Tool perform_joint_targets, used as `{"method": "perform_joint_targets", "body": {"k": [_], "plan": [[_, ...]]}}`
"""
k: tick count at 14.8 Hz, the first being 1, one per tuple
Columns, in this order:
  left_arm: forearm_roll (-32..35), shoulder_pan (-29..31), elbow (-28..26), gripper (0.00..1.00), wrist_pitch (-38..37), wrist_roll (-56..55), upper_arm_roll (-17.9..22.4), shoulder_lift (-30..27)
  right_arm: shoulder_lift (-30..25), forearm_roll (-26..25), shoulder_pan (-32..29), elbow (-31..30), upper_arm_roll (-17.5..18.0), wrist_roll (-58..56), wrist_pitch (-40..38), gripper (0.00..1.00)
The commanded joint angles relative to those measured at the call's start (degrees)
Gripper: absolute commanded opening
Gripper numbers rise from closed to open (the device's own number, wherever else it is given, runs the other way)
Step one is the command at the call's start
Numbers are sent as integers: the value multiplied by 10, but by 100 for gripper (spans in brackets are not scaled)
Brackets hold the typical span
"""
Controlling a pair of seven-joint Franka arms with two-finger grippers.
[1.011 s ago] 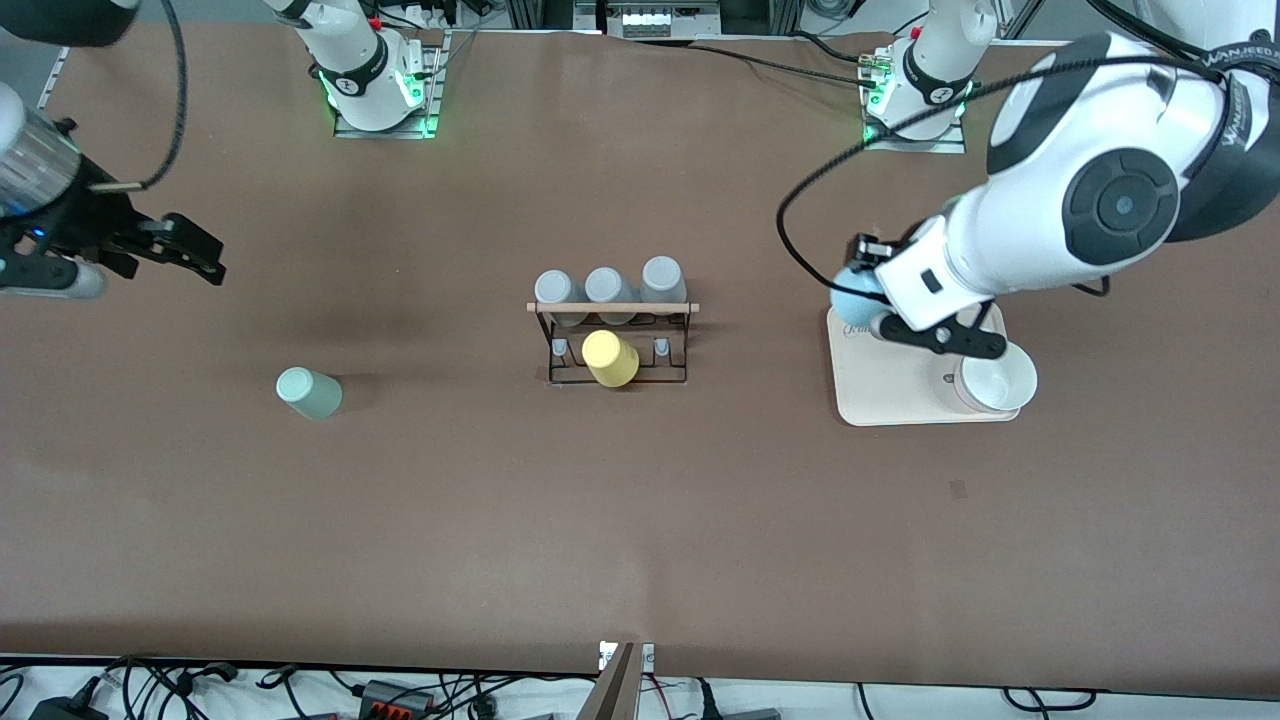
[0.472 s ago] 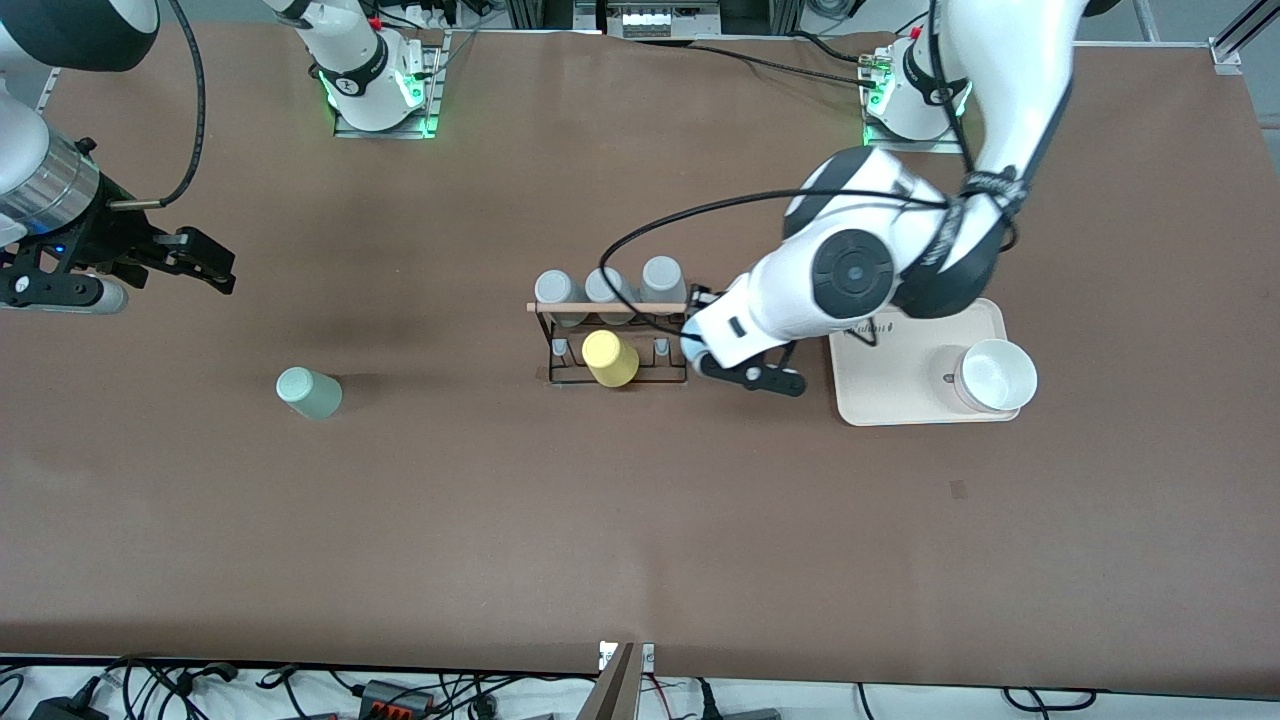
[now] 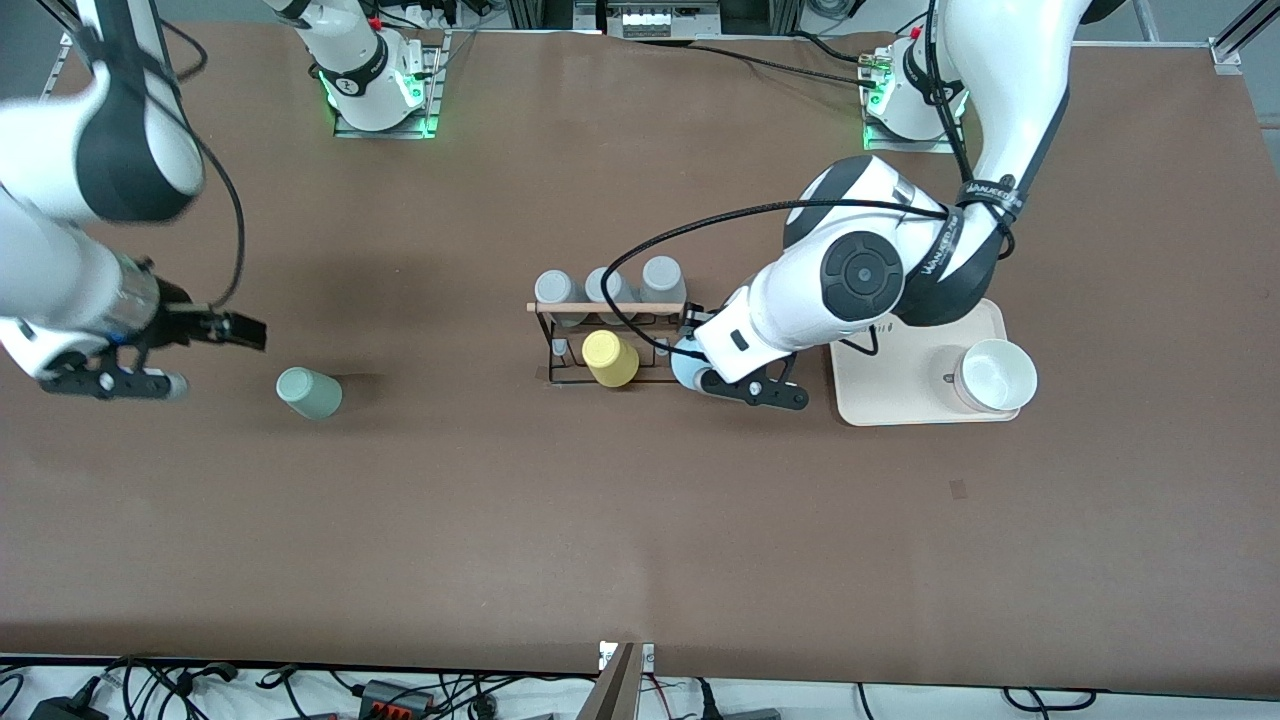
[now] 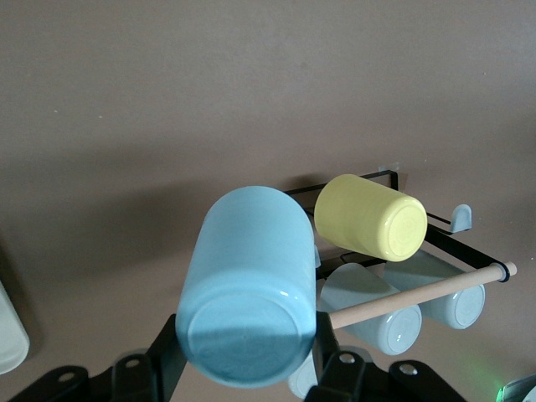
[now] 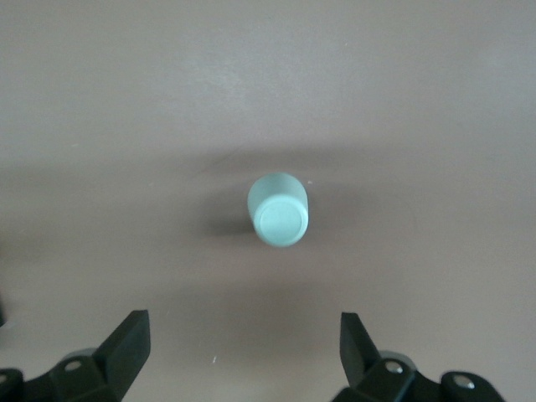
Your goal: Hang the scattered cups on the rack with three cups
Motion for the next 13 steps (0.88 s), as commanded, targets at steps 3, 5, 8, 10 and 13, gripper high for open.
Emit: {"method": "perform_joint_targets", "body": {"k": [3,5,8,10,13], "plan": [[-9,-23,9,1,14,-13,1,23,37,-29,-19,-88,4,-40,136,100],[-8,-25,8,1,14,-14,1,26,57,-38,-26,-106,4,-53,169,100],[0,-37,6,1,15,-11,3,31,82,-68,-26,-121,4,-58,213,100],[5,-48,6,3,44,-11,5,39,100,-70,-27,-122,4,-58,227,100],[7,-49,-1,6,46,-9,6,41,106,-70,-28,-128,4,-57,226,100]]}}
